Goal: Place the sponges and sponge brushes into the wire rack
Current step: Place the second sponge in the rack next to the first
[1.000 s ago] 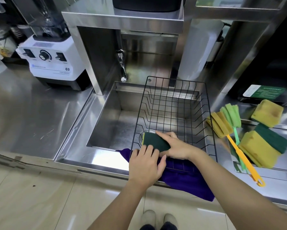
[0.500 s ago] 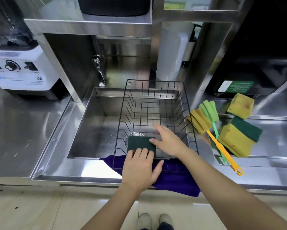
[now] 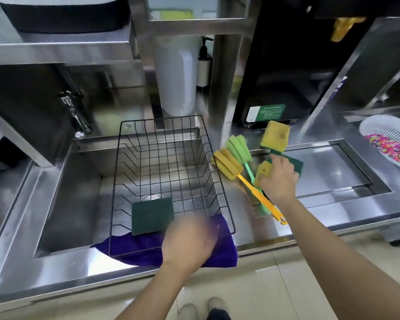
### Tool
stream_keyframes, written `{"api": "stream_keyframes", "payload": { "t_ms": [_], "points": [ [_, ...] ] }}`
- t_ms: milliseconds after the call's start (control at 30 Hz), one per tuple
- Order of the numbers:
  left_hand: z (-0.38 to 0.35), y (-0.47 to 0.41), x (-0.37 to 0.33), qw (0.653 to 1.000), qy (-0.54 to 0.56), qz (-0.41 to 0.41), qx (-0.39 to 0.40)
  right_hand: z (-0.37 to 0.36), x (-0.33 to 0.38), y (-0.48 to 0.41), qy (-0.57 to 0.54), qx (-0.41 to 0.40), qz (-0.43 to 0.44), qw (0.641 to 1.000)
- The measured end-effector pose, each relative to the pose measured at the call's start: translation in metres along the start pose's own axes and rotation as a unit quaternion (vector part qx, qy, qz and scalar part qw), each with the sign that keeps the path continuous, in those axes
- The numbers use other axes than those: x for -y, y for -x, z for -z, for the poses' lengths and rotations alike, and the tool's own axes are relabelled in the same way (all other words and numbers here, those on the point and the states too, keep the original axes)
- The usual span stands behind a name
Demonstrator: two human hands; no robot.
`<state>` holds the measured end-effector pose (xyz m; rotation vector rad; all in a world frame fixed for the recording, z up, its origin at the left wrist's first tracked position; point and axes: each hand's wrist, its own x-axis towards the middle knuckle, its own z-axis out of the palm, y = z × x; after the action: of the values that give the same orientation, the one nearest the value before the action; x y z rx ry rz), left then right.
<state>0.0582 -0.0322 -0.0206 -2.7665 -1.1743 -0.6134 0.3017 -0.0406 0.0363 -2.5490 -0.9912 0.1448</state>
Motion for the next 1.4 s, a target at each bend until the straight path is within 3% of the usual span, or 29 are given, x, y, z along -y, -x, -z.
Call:
{"api": "stream_keyframes", "payload": {
  "t_ms": [167,300,467,567,667,767,900,1000,1133,1267,1400],
  "points": [
    [0.0,0.0,-0.001,1.0,-0.009,0.012,0.008,0.002,-0.03,-0.001,0.036,0.199,0.016,0.979],
    [0.001,-0.001,-0.002,1.0,-0.009,0.023,0.016,-0.005,-0.036,0.003,0.2,0.257,0.092,0.941],
    [0.003,-0.001,-0.004,0.999,-0.012,0.033,0.016,-0.005,-0.043,0.002,0.283,0.233,0.12,0.922],
    [0.005,-0.001,-0.004,0.999,-0.013,0.04,0.009,0.007,-0.041,0.002,0.278,0.113,0.104,0.948],
    [0.005,-0.001,-0.004,0.999,-0.021,0.047,0.004,0.033,-0.023,-0.002,0.14,-0.024,0.065,0.988],
    [0.005,-0.001,-0.001,0.998,-0.034,0.053,-0.003,0.062,0.007,-0.007,-0.073,-0.057,0.052,0.994],
    [0.009,0.001,0.011,0.996,-0.039,0.074,-0.029,0.075,0.043,-0.002,-0.28,0.043,0.053,0.957],
    [0.014,0.005,0.03,0.992,-0.039,0.111,-0.04,0.063,0.063,0.006,-0.287,0.115,0.03,0.95],
    [0.018,0.022,0.053,0.987,-0.048,0.148,-0.048,0.035,0.087,0.022,-0.312,0.153,0.022,0.937],
    [0.019,0.033,0.058,0.984,-0.058,0.163,-0.049,0.014,0.111,0.031,-0.46,0.211,-0.003,0.863],
    [0.018,0.033,0.058,0.983,-0.057,0.166,-0.057,0.005,0.133,0.032,-0.592,0.321,-0.088,0.734]
  ]
}}
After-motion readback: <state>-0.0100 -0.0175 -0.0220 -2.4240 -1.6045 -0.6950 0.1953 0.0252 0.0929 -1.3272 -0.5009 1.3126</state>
